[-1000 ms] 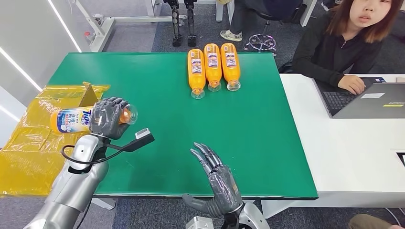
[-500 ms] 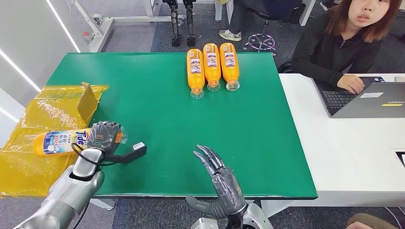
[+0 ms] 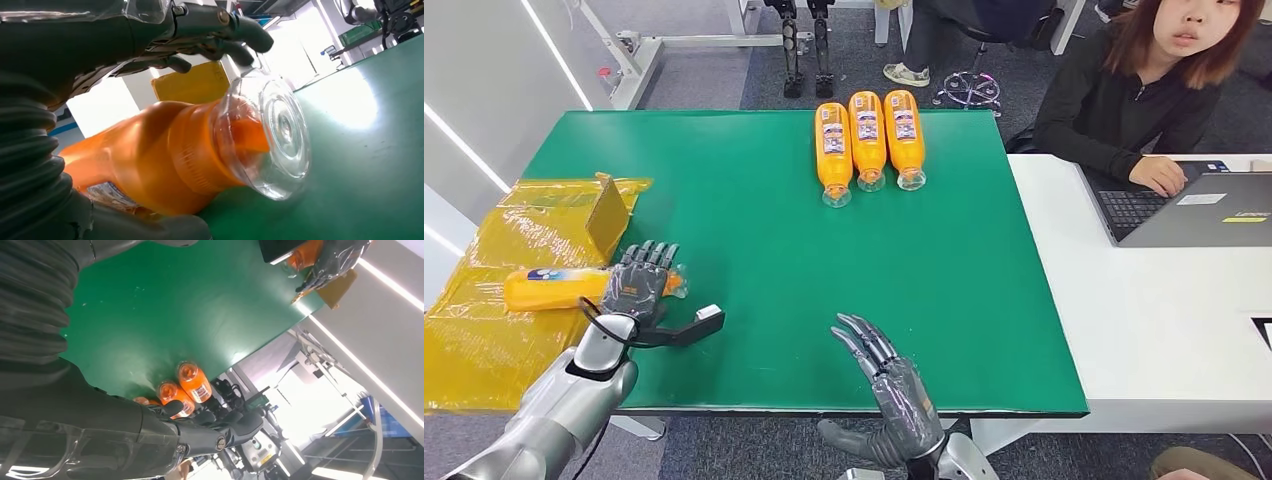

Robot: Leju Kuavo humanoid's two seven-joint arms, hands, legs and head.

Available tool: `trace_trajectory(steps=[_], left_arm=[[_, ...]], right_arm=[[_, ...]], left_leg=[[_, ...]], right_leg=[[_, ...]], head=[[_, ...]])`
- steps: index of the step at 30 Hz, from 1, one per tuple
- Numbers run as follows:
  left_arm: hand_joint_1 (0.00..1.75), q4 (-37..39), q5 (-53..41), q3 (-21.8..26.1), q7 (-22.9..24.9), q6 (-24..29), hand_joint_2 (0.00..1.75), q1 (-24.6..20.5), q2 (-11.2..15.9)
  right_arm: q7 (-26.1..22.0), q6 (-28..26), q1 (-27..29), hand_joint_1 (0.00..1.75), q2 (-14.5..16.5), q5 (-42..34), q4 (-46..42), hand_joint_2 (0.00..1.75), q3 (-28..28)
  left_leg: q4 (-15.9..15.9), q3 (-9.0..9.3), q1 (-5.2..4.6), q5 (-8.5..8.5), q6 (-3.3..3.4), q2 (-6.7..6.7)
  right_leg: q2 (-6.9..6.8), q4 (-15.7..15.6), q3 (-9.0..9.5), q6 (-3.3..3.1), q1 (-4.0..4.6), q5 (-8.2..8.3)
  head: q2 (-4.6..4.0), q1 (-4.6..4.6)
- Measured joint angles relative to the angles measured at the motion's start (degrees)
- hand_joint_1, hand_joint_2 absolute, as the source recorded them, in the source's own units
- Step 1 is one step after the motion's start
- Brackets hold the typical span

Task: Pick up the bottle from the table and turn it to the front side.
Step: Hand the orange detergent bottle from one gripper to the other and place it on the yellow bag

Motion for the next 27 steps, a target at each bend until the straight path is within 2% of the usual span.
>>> trace_trajectory(steps=[21, 24, 27], left_arm=[[0.00, 0.0, 0.4, -0.2, -2.7, 0.3, 1.75, -0.9, -0.3], [0.00, -0.9, 0.7, 0.2, -4.8, 0.8, 1.75, -0.8, -0.4], [0.00, -6.1, 2.1, 1.8, -8.7, -0.4, 1.75, 0.7, -0.4]], right_arm=[[0.6, -0.9, 0.4, 0.00, -0.6, -0.2, -0.1, 1.75, 0.0], [0.9, -1.0, 0.5, 0.00, -0.6, 0.1, -0.2, 1.75, -0.2], [1.2, -1.6, 1.2, 0.00, -0.6, 0.7, -0.5, 1.75, -0.9]], left_leg=[[0.0, 0.01, 0.00, 0.02, -0.02, 0.00], [0.0, 0.00, 0.00, 0.02, -0.02, 0.00], [0.0, -0.02, -0.01, 0.01, -0.02, -0.01]], right_leg=[[0.01, 0.0, -0.01, -0.01, 0.00, 0.01], [0.00, 0.0, -0.02, -0.01, 0.00, 0.01], [-0.01, 0.0, -0.02, -0.01, -0.01, 0.01]], head=[[0.00, 0.00], [-0.01, 0.00], [-0.01, 0.01]])
